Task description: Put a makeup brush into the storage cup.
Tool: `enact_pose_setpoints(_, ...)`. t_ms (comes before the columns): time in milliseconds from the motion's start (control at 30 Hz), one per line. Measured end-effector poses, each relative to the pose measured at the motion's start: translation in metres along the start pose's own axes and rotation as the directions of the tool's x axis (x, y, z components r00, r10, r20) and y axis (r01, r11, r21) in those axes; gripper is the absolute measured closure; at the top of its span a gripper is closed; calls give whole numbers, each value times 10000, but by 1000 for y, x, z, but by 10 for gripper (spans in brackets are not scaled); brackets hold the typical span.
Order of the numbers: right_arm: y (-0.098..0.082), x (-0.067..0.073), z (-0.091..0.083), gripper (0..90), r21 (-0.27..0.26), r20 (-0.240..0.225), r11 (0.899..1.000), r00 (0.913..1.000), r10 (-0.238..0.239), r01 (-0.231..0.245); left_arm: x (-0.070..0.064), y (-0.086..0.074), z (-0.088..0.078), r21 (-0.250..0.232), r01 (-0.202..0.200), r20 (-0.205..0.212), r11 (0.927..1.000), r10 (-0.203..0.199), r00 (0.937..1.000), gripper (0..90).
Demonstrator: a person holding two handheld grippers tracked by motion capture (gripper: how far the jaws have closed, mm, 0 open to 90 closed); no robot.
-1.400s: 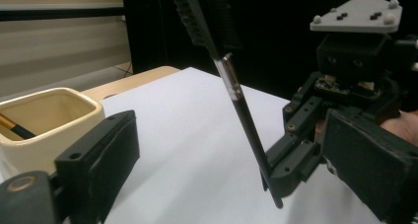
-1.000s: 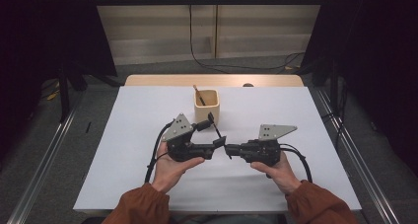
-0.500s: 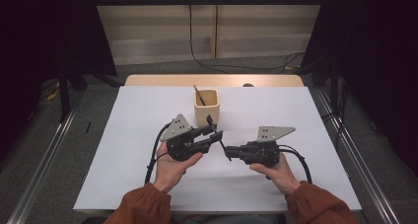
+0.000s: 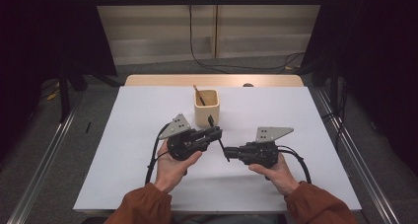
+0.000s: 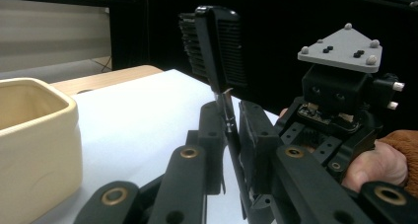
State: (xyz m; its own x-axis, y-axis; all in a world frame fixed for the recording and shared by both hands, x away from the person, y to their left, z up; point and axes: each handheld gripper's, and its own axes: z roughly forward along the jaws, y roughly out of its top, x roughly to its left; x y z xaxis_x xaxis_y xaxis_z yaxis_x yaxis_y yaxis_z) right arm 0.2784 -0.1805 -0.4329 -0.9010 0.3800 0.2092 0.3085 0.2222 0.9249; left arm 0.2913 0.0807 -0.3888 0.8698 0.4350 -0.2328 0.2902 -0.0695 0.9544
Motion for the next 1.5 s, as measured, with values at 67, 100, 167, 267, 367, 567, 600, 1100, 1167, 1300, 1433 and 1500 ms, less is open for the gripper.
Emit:
enact_pose_setpoints(67, 0, 0, 0, 859, 18, -17, 10000, 10000, 2, -2, 0, 0, 0, 27, -25, 43, 10000, 24, 10000, 812)
enact_pose_setpoints(100, 0, 0, 1, 859, 30, -16, 10000, 10000, 3, -3, 0, 0, 0, 58, -39, 112, 10000, 38, 9999, 814)
enact_pose_setpoints(167, 0, 1, 1, 860, 75, -40, 10000, 10000, -8, 8, -1, 1, 1, 60, -49, 218, 10000, 47, 9998, 824)
enact_pose_setpoints(267, 0, 1, 2, 860, 55, -79, 10000, 10000, -22, 22, -1, 1, 0, 21, -104, 349, 9999, 103, 9993, 830)
enact_pose_setpoints(367, 0, 1, 2, 858, 33, -77, 10000, 10000, -23, 24, -2, 2, 0, 108, -64, 441, 9999, 60, 9990, 837)
enact_pose_setpoints(567, 0, 3, 2, 846, 46, -90, 10000, 9999, -74, 75, -10, 5, 2, 159, -381, 539, 9991, 372, 9979, 856)
enact_pose_setpoints(600, 0, 3, 2, 845, 24, -73, 10000, 10000, -66, 66, -10, 5, 2, 163, -418, 547, 9990, 409, 9977, 856)
enact_pose_setpoints(1100, 0, 2, 1, 774, 2, -120, 10000, 9999, 93, -93, -10, 5, 2, 311, -477, 524, 9984, 460, 9976, 857)
enact_pose_setpoints(1167, 0, 2, 1, 764, -3, -130, 9999, 9998, 118, -118, -10, 5, 3, 352, -491, 512, 9982, 472, 9976, 857)
enact_pose_setpoints(1300, 0, 2, 1, 729, -19, -94, 9999, 9998, 147, -147, -10, 4, 3, 358, -460, 510, 9983, 442, 9977, 857)
enact_pose_setpoints(1433, 0, 2, 1, 681, 10, -99, 9999, 9999, 111, -111, -10, 4, 3, 411, -522, 516, 9978, 501, 9974, 857)
enact_pose_setpoints(1500, 0, 2, 0, 655, -7, -70, 9999, 9999, 106, -106, -10, 5, 4, 413, -526, 518, 9978, 504, 9974, 857)
